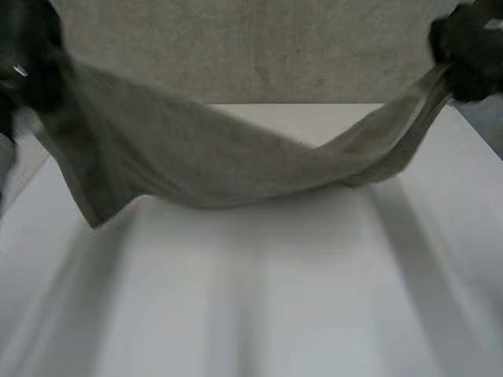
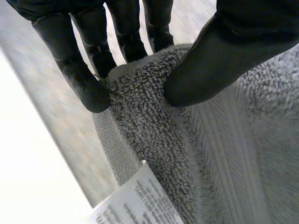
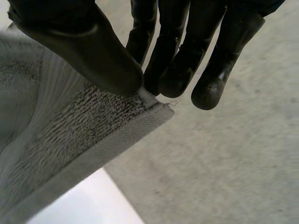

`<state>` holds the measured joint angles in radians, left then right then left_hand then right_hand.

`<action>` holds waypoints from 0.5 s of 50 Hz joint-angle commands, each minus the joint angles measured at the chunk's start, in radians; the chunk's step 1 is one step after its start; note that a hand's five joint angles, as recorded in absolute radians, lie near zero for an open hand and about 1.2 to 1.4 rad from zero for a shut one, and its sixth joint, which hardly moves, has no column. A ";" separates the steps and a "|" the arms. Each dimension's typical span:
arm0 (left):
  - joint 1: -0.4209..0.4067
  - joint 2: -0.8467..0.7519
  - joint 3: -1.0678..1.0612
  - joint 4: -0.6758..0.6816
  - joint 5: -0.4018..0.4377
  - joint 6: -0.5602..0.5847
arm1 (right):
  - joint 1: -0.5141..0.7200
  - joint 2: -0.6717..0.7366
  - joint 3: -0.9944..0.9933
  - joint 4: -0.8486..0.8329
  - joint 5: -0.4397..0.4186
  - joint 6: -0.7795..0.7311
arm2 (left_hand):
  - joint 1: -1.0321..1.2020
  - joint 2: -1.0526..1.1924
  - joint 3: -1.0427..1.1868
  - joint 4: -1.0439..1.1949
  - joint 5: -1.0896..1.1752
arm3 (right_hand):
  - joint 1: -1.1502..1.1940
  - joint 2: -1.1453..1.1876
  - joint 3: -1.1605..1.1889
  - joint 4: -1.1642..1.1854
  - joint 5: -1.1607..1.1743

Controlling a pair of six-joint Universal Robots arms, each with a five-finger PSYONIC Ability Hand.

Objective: Fold the towel.

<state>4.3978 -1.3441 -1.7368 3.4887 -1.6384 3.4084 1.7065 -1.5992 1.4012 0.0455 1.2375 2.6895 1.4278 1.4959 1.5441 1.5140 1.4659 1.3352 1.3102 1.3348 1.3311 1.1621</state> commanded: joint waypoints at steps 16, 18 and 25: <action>0.026 -0.443 0.198 -0.329 0.005 0.081 | 0.090 0.354 -0.202 0.324 0.066 -0.468 | -0.032 -0.100 -0.148 -0.118 -0.244 | 0.061 0.086 0.061 0.065 0.060; 0.025 -0.528 0.322 -0.379 0.002 0.127 | 0.122 0.447 -0.287 0.306 0.152 -0.523 | -0.032 -0.100 -0.148 -0.118 -0.244 | 0.061 0.086 0.061 0.065 0.060; 0.023 -0.622 0.674 -0.387 0.000 0.129 | 0.177 0.528 -0.508 0.017 0.217 -0.519 | -0.032 -0.100 -0.148 -0.118 -0.244 | 0.061 0.086 0.061 0.065 0.060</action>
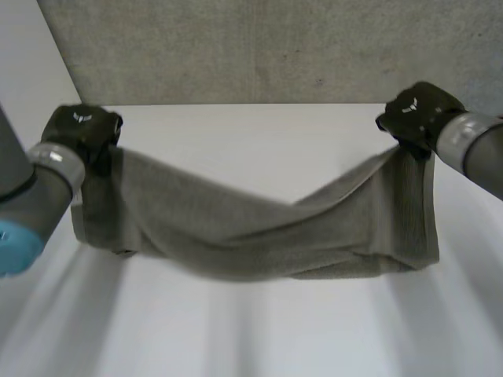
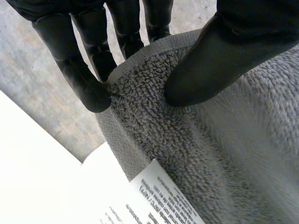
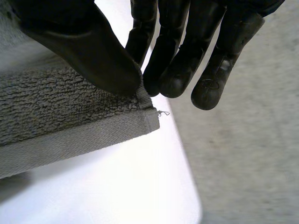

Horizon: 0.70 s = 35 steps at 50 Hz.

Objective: Fold the towel.

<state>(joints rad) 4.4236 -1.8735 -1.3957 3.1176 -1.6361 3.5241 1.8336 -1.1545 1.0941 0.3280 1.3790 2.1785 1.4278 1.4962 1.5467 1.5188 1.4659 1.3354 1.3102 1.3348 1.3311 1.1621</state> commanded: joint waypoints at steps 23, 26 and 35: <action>0.068 -0.015 -0.023 0.536 0.083 -0.237 | 0.038 -0.031 0.122 -0.646 -0.055 0.159 | -0.032 -0.100 -0.150 -0.123 -0.244 | 0.061 0.086 0.061 0.065 0.060; 0.098 -0.015 -0.176 0.626 0.152 -0.235 | 0.036 0.001 0.194 -0.574 -0.107 0.162 | -0.032 -0.100 -0.150 -0.123 -0.244 | 0.061 0.086 0.061 0.065 0.060; 0.109 -0.026 -0.468 0.803 0.269 -0.223 | -0.004 0.099 0.385 -0.537 -0.130 0.149 | -0.032 -0.100 -0.150 -0.123 -0.244 | 0.061 0.086 0.061 0.065 0.060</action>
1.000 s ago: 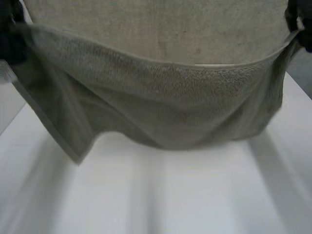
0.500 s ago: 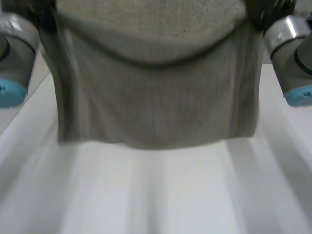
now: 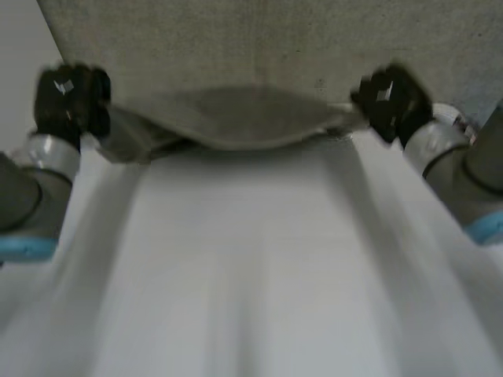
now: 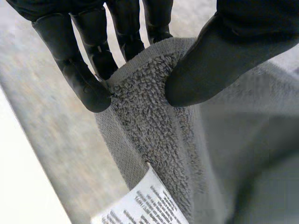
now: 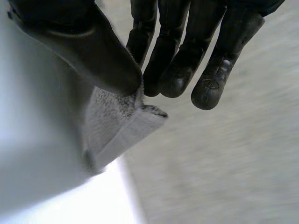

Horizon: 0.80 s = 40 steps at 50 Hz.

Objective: Fold the towel.

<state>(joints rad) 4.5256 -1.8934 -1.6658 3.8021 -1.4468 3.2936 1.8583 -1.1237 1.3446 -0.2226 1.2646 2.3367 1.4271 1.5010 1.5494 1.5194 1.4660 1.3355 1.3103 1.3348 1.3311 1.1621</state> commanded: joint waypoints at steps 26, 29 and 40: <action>0.119 0.586 -0.568 -0.145 0.121 0.049 | -0.329 -0.537 0.416 0.336 -0.158 0.001 | -0.031 -0.105 -0.153 -0.123 -0.244 | 0.061 0.086 0.061 0.065 0.060; 0.118 0.597 -0.566 -0.195 0.121 0.050 | -0.355 -0.548 0.409 0.382 -0.218 0.000 | -0.031 -0.105 -0.153 -0.123 -0.244 | 0.061 0.086 0.061 0.065 0.060; 0.101 0.395 -0.485 -0.151 0.161 0.058 | -0.347 -0.367 0.303 0.359 -0.272 -0.011 | -0.031 -0.105 -0.153 -0.123 -0.244 | 0.061 0.086 0.061 0.065 0.060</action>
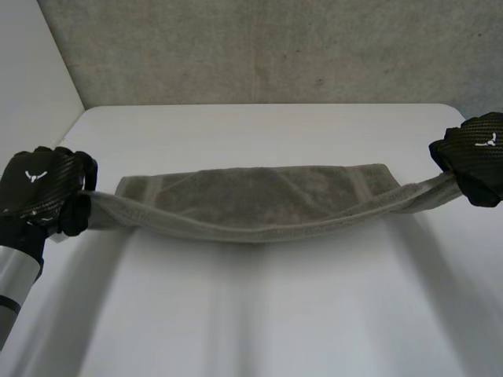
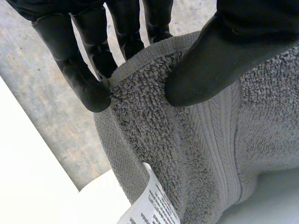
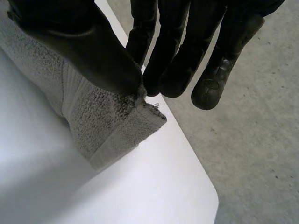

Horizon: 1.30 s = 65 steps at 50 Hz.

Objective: Fold the towel.

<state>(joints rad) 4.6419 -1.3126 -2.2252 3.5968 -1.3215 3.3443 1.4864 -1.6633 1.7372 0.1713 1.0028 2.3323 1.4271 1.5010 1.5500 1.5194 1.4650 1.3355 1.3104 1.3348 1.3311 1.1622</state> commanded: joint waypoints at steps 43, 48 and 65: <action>-0.135 -1.162 1.167 -0.168 -0.134 0.037 | 0.268 1.037 -0.866 -0.398 0.293 0.090 | -0.135 -0.209 -0.258 -0.227 -0.348 | -0.511 -0.486 -0.510 -0.506 -0.512; -0.175 -1.145 1.144 -0.197 -0.136 0.037 | 0.278 1.041 -0.855 -0.397 0.343 0.091 | -1.243 -1.317 -1.366 -1.336 -1.456 | -1.161 -1.136 -1.160 -1.157 -1.162; -0.175 -0.708 0.703 -0.172 -0.133 0.017 | 0.278 0.636 -0.377 -0.381 0.361 0.223 | -1.252 -1.326 -1.375 -1.344 -1.464 | -1.161 -1.136 -1.160 -1.157 -1.162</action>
<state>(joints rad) 4.4665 -2.1972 -1.3234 3.3659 -1.4554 3.3667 1.7704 -0.8603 1.1533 -0.2198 1.3619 2.4851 0.2673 0.2587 0.2393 0.2769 0.2175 0.2311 0.2532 0.2442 0.2534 0.0541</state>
